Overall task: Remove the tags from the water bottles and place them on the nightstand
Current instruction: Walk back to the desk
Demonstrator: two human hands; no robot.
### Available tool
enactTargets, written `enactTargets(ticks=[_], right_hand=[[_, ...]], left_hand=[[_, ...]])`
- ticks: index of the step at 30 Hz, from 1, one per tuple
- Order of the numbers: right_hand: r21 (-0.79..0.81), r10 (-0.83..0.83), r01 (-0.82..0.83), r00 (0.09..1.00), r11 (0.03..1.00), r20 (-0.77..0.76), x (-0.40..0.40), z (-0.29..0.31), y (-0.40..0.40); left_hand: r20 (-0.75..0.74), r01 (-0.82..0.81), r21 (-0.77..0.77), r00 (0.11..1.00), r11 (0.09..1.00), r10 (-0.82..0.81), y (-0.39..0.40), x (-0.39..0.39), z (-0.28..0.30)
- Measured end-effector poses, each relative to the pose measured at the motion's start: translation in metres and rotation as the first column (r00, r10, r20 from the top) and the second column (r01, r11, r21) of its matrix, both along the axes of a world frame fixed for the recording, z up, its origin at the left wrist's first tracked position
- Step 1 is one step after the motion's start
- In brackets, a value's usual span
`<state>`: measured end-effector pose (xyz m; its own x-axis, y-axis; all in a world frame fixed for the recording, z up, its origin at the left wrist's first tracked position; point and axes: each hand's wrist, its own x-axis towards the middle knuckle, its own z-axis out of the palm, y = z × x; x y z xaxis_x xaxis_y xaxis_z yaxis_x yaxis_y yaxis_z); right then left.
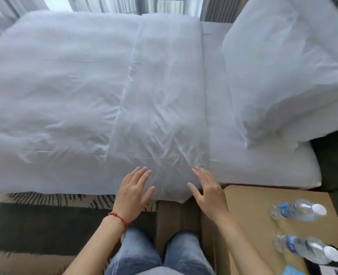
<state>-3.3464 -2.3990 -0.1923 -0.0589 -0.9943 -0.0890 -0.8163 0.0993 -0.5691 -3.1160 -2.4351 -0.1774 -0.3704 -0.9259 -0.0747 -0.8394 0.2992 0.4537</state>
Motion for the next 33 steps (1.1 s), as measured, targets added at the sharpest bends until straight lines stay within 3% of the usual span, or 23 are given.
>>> enactTargets(ticks=[8,13,22,33], right_hand=[[0.02,0.26,-0.26,0.965,0.965,0.016,0.154,0.0,-0.06],[0.041,0.419,-0.42,0.908,0.907,0.023,0.253,-0.005,-0.093],[0.032,0.718,-0.718,0.695,0.696,-0.038,0.405,0.012,-0.158],[0.084,0.897,-0.893,0.439,0.442,-0.052,0.563,0.002,-0.239]], left_hand=[[0.004,-0.241,0.008,0.97,0.97,0.241,-0.013,0.159,0.004],[0.016,-0.445,0.009,0.895,0.895,0.445,-0.004,0.262,0.004],[-0.014,-0.793,0.04,0.608,0.608,0.794,0.028,0.379,0.001],[0.035,-0.946,0.051,0.323,0.321,0.946,0.019,0.485,-0.002]])
